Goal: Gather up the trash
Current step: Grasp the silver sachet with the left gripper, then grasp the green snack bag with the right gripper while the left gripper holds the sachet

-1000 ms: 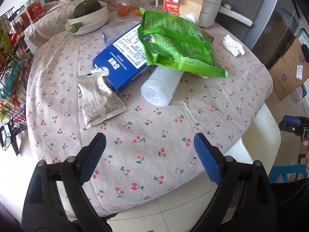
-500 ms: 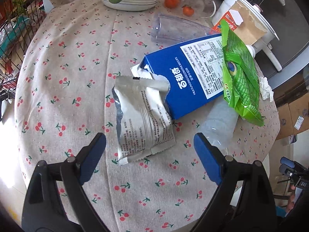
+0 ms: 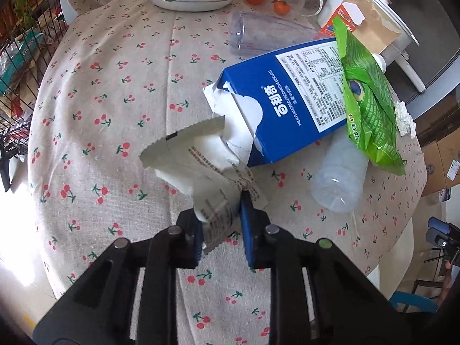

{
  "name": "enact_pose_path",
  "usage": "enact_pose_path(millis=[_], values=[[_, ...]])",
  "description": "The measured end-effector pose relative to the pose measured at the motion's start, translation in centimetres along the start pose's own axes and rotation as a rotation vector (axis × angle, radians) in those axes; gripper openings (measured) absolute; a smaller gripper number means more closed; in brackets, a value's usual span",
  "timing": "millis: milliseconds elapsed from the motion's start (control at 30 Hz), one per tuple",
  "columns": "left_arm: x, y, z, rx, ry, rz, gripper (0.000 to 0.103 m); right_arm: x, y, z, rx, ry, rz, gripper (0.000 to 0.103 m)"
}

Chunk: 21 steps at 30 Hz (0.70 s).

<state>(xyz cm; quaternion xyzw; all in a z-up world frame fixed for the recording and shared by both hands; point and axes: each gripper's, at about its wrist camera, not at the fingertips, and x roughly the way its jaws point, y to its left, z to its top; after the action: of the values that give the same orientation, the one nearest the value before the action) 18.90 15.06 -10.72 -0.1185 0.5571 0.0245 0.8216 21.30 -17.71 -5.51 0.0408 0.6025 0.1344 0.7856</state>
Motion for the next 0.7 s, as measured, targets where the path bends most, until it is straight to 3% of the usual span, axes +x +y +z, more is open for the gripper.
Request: enact_pose_path(millis=[167,300,433,567,700], values=[[-4.0,0.0,-1.4,0.019,-0.080,0.006,0.021,0.0,0.9,0.8,-0.006,-0.026,0.007,0.084],[-8.3,-2.0,-2.4,0.088,-0.188,0.065,0.021,0.5,1.7,2.0,0.003,-0.042,0.037,0.084],[-11.1,-2.9,-4.0,0.103,-0.263,0.002,0.021,1.2,2.3,3.5,0.052,-0.058,0.099,0.084],[-10.8,-3.0,-5.3,0.070,-0.268,-0.072,0.021,2.2,2.7,5.1,0.119,-0.082,0.159,0.084],[-10.0,-3.4,-5.9,0.076,-0.234,-0.091,0.021,3.6,2.9,6.7,0.165,-0.106,0.200,0.084]])
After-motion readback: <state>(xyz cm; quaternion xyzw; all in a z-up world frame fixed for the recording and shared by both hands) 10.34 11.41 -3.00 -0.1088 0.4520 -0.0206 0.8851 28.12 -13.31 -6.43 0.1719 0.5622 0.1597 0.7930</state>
